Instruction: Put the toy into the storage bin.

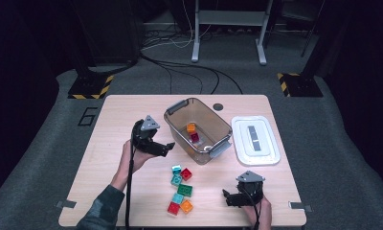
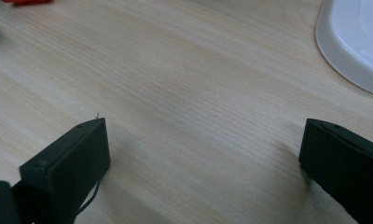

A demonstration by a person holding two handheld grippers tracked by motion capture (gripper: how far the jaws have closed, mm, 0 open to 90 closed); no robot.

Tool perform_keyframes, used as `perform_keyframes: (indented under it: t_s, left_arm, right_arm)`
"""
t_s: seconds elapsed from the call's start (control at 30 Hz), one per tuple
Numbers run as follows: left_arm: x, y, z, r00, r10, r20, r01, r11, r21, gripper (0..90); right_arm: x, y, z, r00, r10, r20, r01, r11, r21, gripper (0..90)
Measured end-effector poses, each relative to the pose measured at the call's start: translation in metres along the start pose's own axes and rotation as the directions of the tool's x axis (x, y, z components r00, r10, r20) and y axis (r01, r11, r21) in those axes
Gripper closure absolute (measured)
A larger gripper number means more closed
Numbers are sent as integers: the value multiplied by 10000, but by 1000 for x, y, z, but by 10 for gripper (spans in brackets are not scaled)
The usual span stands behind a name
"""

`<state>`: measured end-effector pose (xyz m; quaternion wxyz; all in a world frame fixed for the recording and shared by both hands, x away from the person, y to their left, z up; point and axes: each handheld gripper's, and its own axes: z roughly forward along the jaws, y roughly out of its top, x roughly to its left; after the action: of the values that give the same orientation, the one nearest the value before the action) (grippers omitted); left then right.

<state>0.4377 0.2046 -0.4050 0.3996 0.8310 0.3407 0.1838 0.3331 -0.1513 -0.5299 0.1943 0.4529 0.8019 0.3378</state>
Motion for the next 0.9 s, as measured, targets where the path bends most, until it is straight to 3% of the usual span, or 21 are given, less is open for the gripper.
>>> perform_keyframes:
  t_s: [0.33,0.73,0.9]
  left_arm:
    - [-4,-29,18,9989,-437,150,429,9979,491,3]
    - [-16,-52,39,9962,-588,639,513,9922,1135,3]
    - [-23,-57,48,9946,-446,934,305,9886,1471,18]
  right_arm:
    - [0,0,0,10000,6,22,-6,10000,0,8]
    - [0,0,0,10000,10,-1,-10,10000,9,8]
    - [0,0,0,10000,-1,21,1,10000,4,8]
